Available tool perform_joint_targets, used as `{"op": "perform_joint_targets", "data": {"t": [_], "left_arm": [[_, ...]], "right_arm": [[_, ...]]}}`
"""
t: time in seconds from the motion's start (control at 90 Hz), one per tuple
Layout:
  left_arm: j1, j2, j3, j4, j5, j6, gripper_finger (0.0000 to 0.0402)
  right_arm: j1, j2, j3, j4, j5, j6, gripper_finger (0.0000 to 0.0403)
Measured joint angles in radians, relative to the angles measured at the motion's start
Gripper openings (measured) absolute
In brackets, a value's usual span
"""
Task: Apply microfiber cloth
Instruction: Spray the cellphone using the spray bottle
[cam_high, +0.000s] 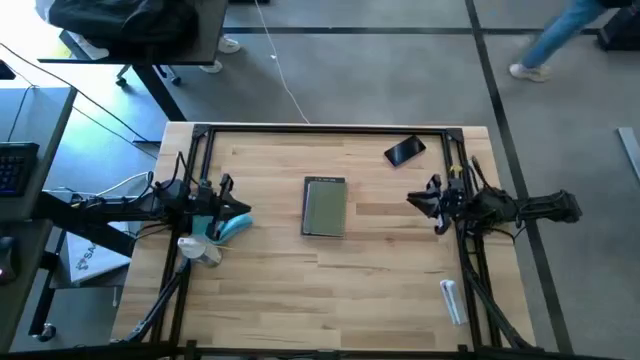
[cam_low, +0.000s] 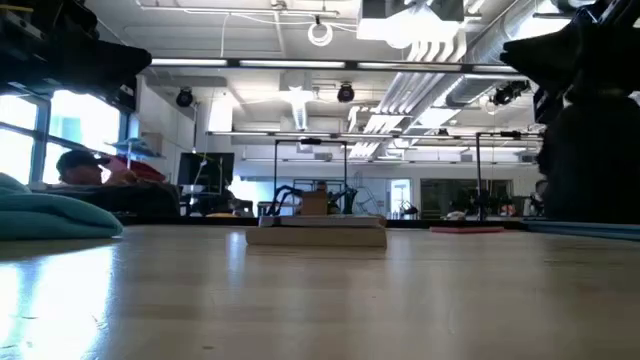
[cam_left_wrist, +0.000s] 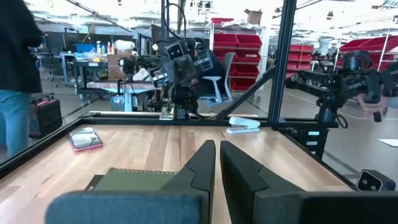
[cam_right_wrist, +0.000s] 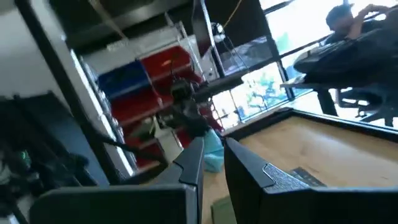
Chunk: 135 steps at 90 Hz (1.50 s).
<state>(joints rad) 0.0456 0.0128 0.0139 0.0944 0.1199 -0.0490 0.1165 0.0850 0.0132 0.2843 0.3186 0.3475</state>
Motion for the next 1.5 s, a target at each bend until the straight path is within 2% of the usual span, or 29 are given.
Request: {"op": "perform_joint_targets", "data": {"t": [0.067, 0.133, 0.178, 0.333, 0.489, 0.589, 0.756, 0.856, 0.978, 1.056, 1.133, 1.344, 1.5], "left_arm": [[0.000, 0.000, 0.000, 0.000, 0.000, 0.000, 0.0007], [0.000, 0.000, 0.000, 0.000, 0.000, 0.000, 0.0007], [0.000, 0.000, 0.000, 0.000, 0.000, 0.000, 0.0007], [0.000, 0.000, 0.000, 0.000, 0.000, 0.000, 0.0007], [0.000, 0.000, 0.000, 0.000, 0.000, 0.000, 0.0007], [0.000, 0.000, 0.000, 0.000, 0.000, 0.000, 0.0007], [0.000, 0.000, 0.000, 0.000, 0.000, 0.000, 0.0007], [0.000, 0.000, 0.000, 0.000, 0.000, 0.000, 0.0007], [0.000, 0.000, 0.000, 0.000, 0.000, 0.000, 0.0007], [0.000, 0.000, 0.000, 0.000, 0.000, 0.000, 0.0007], [0.000, 0.000, 0.000, 0.000, 0.000, 0.000, 0.0007], [0.000, 0.000, 0.000, 0.000, 0.000, 0.000, 0.0007], [0.000, 0.000, 0.000, 0.038, 0.000, 0.006, 0.0007]], "right_arm": [[0.000, 0.001, 0.000, 0.006, 0.126, -0.002, 0.0032], [0.000, 0.012, 0.000, 0.005, 0.275, 0.065, 0.0032], [-0.002, 0.029, 0.000, 0.005, 0.330, 0.102, 0.0032], [-0.001, 0.169, 0.007, 0.042, 0.344, 0.139, 0.0032], [-0.007, 0.424, 0.116, 0.004, 0.381, 0.195, 0.0032], [-0.045, 0.606, 0.234, -0.092, 0.439, 0.202, 0.0032], [-0.182, 0.860, 0.405, -0.386, 0.598, 0.304, 0.0032], [-0.310, 0.974, 0.476, -0.540, 0.540, 0.439, 0.0032], [-0.469, 1.088, 0.513, -0.583, 0.385, 0.479, 0.0032], [-0.556, 1.147, 0.523, -0.544, 0.285, 0.421, 0.0032], [-0.630, 1.204, 0.526, -0.483, 0.227, 0.356, 0.0032], [-0.786, 1.351, 0.526, -0.320, 0.152, 0.257, 0.0032], [-0.836, 1.428, 0.526, -0.249, 0.087, 0.235, 0.0032]]}}
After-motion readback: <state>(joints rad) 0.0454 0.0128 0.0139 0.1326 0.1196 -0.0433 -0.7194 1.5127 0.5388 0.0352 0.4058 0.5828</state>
